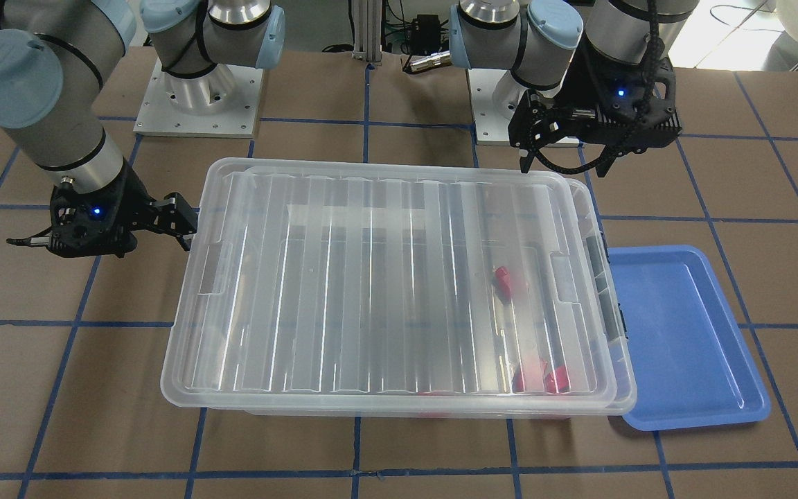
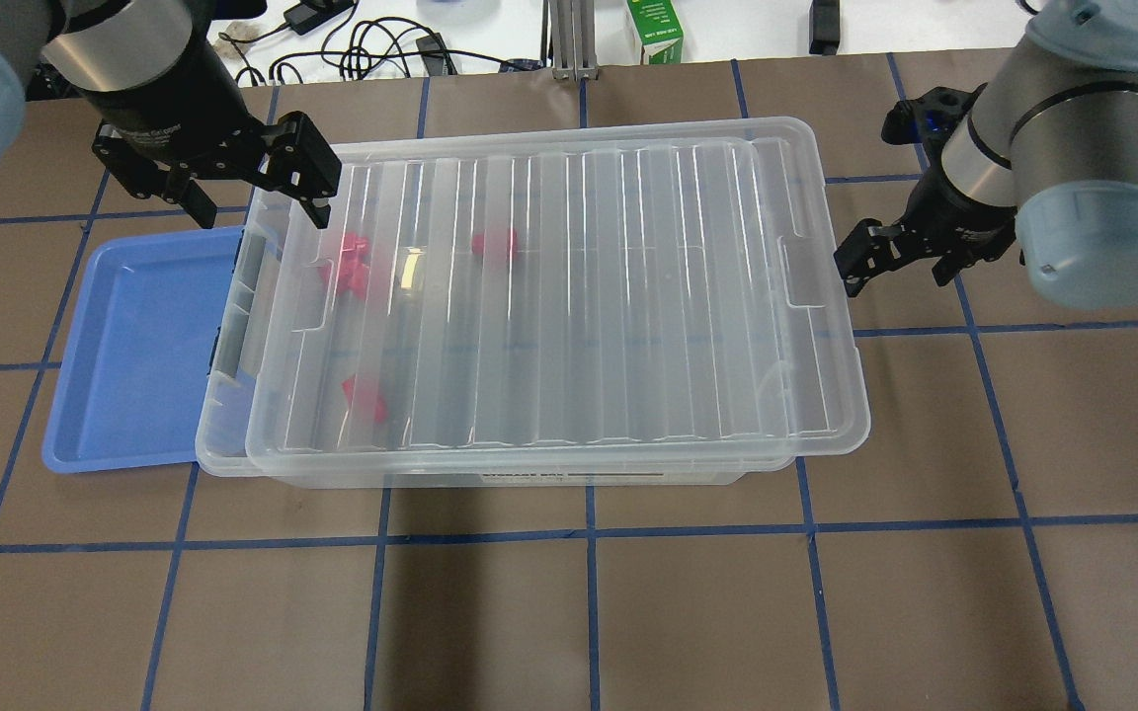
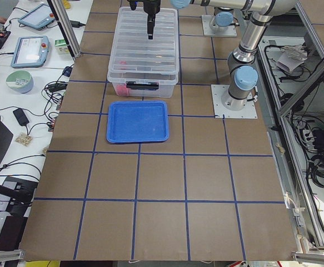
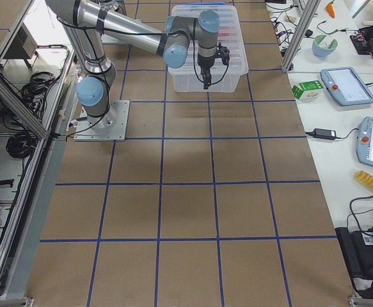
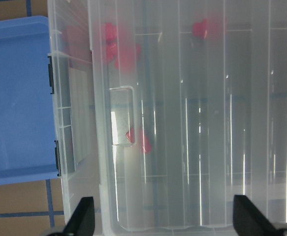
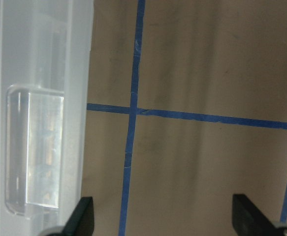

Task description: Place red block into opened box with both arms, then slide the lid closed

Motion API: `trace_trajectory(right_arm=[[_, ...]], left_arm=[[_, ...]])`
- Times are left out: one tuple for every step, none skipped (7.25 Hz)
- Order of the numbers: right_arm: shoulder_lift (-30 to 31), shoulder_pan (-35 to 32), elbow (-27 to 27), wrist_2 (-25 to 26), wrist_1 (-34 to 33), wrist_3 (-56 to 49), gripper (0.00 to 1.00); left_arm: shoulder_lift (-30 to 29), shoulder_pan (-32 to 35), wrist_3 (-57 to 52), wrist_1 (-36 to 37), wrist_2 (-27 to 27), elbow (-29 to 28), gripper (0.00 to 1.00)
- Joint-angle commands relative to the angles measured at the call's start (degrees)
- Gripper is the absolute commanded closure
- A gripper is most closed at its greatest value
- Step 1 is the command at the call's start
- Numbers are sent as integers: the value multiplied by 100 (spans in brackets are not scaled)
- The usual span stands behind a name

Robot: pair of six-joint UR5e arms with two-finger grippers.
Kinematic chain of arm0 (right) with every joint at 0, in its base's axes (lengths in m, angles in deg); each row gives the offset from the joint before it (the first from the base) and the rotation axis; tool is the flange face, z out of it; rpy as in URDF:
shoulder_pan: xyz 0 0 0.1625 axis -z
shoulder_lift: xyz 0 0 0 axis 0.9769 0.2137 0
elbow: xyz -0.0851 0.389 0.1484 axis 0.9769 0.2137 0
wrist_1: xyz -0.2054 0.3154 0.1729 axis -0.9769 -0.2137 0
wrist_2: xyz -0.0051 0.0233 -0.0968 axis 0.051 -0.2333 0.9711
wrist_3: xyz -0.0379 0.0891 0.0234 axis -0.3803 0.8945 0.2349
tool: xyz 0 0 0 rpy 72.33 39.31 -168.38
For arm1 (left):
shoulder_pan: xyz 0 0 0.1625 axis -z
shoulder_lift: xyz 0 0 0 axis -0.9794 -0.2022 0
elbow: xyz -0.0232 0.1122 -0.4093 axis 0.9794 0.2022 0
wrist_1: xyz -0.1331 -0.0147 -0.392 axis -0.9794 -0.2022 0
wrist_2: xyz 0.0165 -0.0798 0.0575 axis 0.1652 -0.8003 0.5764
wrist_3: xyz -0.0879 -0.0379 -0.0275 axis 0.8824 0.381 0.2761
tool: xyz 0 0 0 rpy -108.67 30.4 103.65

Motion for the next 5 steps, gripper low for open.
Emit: trace_trajectory(right_arm=[[-1,-87,20,6,-5,123,0],[34,-87,142,15,-14,123,0],[139,-87,518,41,160,131,0],[331,-157,1087,24,1032,288,0],[386,-506,1641,33,1694,899,0]], left_arm=[[16,9,1,-32,20,5,0],[-18,-8,-8,3,12,-12,0],[16,0,-8,-23,21,-3,0],[-18,0,-8,12,21,-3,0],[-10,-17,-25,21,21,5,0]])
